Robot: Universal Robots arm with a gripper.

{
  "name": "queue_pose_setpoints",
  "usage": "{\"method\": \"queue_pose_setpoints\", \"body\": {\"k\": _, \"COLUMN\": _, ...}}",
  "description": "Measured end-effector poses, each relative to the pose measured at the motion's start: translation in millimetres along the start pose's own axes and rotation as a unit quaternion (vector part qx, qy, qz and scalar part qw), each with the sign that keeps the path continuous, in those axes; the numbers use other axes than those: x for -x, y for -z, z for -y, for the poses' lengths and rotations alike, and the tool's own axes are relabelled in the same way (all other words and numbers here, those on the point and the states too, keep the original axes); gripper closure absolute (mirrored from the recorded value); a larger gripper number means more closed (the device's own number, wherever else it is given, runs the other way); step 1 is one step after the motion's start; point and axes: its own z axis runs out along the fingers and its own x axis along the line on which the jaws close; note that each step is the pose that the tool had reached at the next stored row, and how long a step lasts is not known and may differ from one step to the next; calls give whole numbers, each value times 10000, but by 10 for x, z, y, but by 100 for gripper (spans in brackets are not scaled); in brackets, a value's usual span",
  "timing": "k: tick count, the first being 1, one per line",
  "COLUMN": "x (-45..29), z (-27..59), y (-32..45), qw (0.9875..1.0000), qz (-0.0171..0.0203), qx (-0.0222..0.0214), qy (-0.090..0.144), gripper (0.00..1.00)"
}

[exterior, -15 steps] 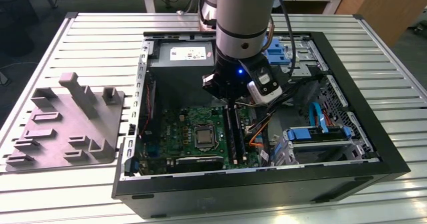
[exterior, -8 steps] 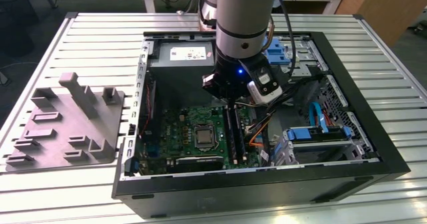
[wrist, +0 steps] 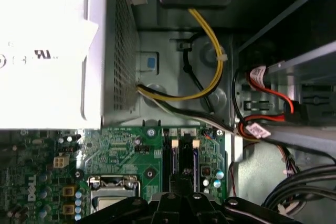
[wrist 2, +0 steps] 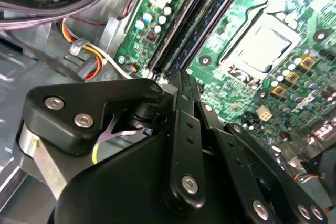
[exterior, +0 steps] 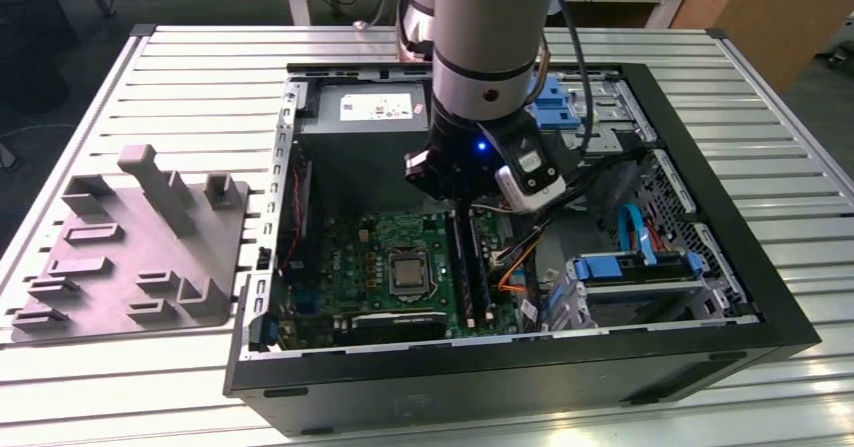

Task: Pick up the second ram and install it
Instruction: 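Press down the second ram until it locks into place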

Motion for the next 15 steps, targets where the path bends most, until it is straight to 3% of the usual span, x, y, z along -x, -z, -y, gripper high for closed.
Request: {"method": "queue_pose_setpoints", "body": {"k": 15, "x": 5, "z": 524, "y": 33, "qw": 10000, "qz": 0, "qx": 0, "qy": 0, "gripper": 90}}
